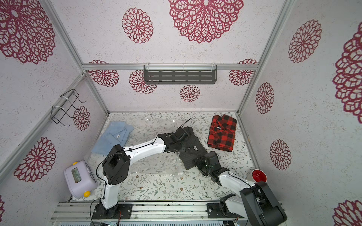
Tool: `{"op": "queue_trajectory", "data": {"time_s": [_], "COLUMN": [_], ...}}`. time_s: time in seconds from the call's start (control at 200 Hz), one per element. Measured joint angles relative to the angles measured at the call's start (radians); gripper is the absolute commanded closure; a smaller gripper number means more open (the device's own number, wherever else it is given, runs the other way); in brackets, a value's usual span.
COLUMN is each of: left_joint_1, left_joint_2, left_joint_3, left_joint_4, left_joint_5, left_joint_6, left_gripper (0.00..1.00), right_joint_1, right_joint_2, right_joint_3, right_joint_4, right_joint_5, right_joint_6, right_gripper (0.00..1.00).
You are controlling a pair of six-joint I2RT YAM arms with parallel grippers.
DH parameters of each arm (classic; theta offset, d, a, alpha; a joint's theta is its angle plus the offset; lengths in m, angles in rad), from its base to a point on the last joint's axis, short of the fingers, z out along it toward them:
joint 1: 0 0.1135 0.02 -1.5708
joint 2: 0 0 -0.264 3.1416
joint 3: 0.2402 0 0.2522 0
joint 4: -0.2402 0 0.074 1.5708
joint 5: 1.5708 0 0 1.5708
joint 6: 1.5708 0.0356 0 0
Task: Place the folded shirt into the vacuum bag
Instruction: Place the shirt in the vacuum bag.
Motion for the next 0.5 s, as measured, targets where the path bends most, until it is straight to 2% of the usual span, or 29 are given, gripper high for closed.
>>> {"op": "queue_trajectory", "data": {"time_s": [0.175,0.305,0.5], "left_joint_1": [-0.003,-0.004,-0.010], "left_joint_2": [0.000,0.000,0.000], "left_joint_3": [0.000,0.000,0.000], "left_joint_4": [0.001,0.003,0.006], "left_joint_5": [0.000,0.002,0.003], "left_joint_6": [0.000,0.000,0.000], "left_gripper": [1.00,1.00,1.00], "right_joint_1": [0.032,0.036,0.036], "right_joint_2": [0.043,0.037,-0.010], "right_joint_3": [-0.002,-0.008,0.007], "right_joint_4": [0.050,0.029,-0.013], "right_joint_5": [0.066,0.095,0.096], "right_joint_6": [0.051,0.069,0.081], "right_gripper": [0.70,1.00,1.00]}}
